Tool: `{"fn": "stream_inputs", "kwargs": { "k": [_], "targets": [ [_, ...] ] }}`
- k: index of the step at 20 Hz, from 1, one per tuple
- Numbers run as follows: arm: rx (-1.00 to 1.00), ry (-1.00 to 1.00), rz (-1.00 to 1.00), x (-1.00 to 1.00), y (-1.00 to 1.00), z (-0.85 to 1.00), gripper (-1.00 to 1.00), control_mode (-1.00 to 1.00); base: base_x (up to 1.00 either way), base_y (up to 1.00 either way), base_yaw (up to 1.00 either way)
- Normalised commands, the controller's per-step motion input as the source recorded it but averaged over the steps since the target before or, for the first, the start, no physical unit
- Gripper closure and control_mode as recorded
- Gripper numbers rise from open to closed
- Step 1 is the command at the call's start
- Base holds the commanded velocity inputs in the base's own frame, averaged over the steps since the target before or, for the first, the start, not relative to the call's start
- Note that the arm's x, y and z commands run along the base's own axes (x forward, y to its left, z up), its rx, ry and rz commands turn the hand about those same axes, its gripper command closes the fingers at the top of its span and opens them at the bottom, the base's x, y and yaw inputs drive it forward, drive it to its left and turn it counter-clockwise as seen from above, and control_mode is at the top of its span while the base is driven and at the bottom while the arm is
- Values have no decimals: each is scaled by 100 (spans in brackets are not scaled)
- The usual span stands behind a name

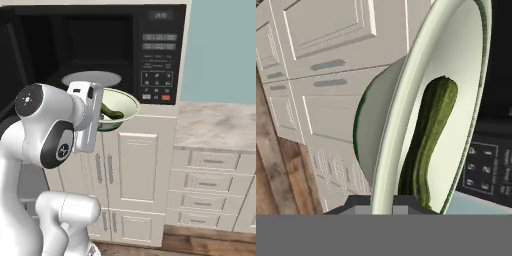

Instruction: Pick the squash from the sink and place it in the bowl. Then pick the bowl and place it in the microwave. Then close the microwave door and press the start button.

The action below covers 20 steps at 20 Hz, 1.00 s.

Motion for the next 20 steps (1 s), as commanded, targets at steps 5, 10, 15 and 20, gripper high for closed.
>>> {"fn": "stream_inputs", "kwargs": {
  "k": [5,10,15,20],
  "targets": [
    [0,0,0,0,0,0,100,100,38,0,42],
    [0,0,0,0,0,0,100,100,57,0,30],
    [0,0,0,0,0,0,100,100,24,0,12],
    [0,0,0,0,0,0,100,100,-34,-2,0]
  ]
}}
